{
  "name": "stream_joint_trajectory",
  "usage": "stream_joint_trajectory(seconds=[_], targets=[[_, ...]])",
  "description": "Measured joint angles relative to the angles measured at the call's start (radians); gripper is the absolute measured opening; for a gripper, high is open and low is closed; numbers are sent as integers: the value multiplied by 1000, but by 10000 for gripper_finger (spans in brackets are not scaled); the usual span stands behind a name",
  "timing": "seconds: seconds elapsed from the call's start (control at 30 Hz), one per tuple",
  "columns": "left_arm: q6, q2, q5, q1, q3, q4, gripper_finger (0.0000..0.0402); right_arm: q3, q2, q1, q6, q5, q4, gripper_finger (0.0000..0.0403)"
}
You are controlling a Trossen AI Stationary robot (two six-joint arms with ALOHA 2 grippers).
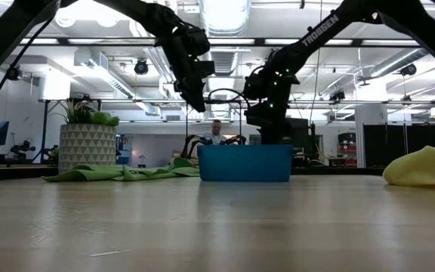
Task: Fold microfiber towels
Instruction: Put the blue microfiber cloth into the blue bin, then fold the green microfiber cloth
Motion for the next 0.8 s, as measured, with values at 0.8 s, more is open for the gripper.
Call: stream_joint_trajectory(seconds=[0.8], targets=[[23,-53,12,0,0,-122,166,-63,-235,15,-1,57,-58,9]])
